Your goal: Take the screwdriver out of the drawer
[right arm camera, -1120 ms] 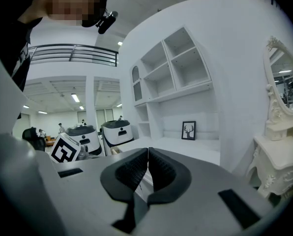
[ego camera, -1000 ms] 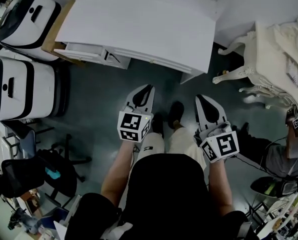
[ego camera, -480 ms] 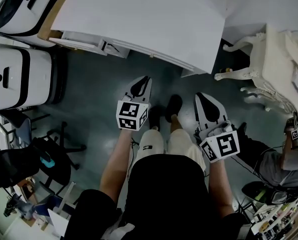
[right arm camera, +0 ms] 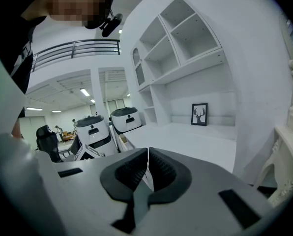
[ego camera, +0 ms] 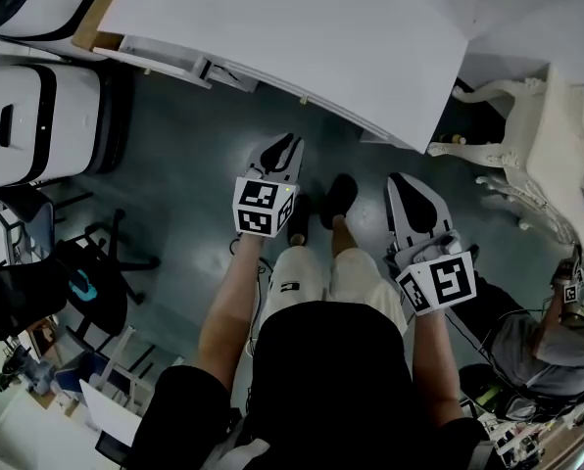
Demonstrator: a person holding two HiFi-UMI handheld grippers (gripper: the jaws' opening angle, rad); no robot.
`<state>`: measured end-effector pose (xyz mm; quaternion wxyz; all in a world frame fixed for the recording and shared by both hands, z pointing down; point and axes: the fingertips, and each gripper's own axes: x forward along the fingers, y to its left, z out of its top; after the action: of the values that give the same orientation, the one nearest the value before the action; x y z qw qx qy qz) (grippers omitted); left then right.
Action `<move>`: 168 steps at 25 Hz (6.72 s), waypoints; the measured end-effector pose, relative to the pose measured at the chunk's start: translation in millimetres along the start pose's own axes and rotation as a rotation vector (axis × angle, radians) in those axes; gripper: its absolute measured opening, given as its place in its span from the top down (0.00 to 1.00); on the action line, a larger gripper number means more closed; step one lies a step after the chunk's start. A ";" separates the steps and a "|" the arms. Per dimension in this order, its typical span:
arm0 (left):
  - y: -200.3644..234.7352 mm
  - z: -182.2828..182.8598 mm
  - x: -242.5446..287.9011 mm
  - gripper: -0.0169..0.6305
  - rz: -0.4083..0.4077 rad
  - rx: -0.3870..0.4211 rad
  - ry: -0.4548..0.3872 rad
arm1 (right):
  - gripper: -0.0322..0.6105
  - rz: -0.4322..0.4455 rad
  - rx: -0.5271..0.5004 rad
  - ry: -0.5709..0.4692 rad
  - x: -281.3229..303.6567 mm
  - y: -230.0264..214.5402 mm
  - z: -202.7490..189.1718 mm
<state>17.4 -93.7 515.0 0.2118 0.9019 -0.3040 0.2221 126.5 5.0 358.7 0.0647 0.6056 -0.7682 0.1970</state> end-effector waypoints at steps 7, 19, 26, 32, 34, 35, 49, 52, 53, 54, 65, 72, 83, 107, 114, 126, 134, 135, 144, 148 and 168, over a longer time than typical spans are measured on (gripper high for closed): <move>18.0 -8.4 42.5 0.81 0.031 -0.027 0.018 | 0.91 0.043 0.004 0.037 29.4 -27.1 -6.4; 47.4 -39.9 107.2 0.76 0.071 -0.036 0.087 | 0.91 0.079 0.022 0.091 61.8 -56.9 -26.2; 67.0 -53.9 140.3 0.75 0.081 -0.025 0.122 | 0.91 0.084 0.025 0.107 73.0 -69.6 -34.0; 76.6 -68.0 162.9 0.73 0.080 -0.008 0.161 | 0.91 0.076 0.034 0.123 75.1 -77.0 -42.3; 83.1 -71.3 166.8 0.73 0.085 -0.009 0.168 | 0.91 0.073 0.036 0.128 78.2 -76.8 -44.0; 85.4 -72.4 169.3 0.73 0.088 -0.009 0.171 | 0.91 0.071 0.037 0.130 79.5 -78.0 -45.1; 87.7 -76.1 198.5 0.81 0.107 0.017 0.185 | 0.91 0.064 0.051 0.147 84.1 -100.1 -55.3; 89.0 -76.9 197.3 0.82 0.104 0.017 0.191 | 0.91 0.062 0.052 0.148 84.3 -99.1 -56.6; 88.9 -76.7 196.4 0.82 0.101 0.018 0.192 | 0.91 0.061 0.052 0.148 84.1 -98.1 -57.1; 88.8 -76.4 195.6 0.82 0.097 0.020 0.192 | 0.91 0.060 0.052 0.148 83.7 -97.1 -57.6; 91.1 -78.0 188.7 0.83 0.092 0.028 0.195 | 0.92 0.051 0.051 0.150 80.6 -87.0 -58.2; 90.8 -81.3 178.6 0.84 0.092 0.013 0.199 | 0.92 0.050 0.052 0.152 79.1 -81.6 -59.1; 89.5 -92.0 160.9 0.84 0.089 -0.001 0.210 | 0.92 0.049 0.048 0.146 79.6 -69.6 -56.4; 90.0 -112.6 122.9 0.84 0.062 -0.032 0.237 | 0.92 0.031 0.035 0.136 85.7 -30.9 -47.4; 89.2 -118.5 113.9 0.85 0.067 -0.052 0.238 | 0.92 0.020 0.036 0.130 83.7 -23.8 -47.5; 84.3 -133.8 88.5 0.85 0.070 -0.053 0.249 | 0.92 0.013 0.027 0.113 71.9 -9.5 -44.2; 81.8 -152.3 58.7 0.85 0.065 -0.059 0.268 | 0.92 0.012 0.022 0.108 64.3 8.6 -44.9; 81.6 -154.7 54.9 0.85 0.065 -0.061 0.270 | 0.92 0.011 0.021 0.106 63.8 10.9 -44.3; 81.1 -167.4 34.5 0.85 0.056 -0.069 0.291 | 0.92 0.003 0.011 0.094 61.9 28.9 -38.3; 80.6 -172.5 28.8 0.85 0.053 -0.068 0.300 | 0.92 -0.005 0.007 0.089 59.4 36.2 -36.6; 79.2 -194.9 -9.7 0.85 0.063 -0.092 0.305 | 0.92 -0.052 0.002 0.068 37.5 64.9 -36.1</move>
<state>-93.5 -46.0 687.6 0.2896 0.8369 -0.3064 0.3490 49.8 -3.0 389.8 0.0953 0.6183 -0.7496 0.2164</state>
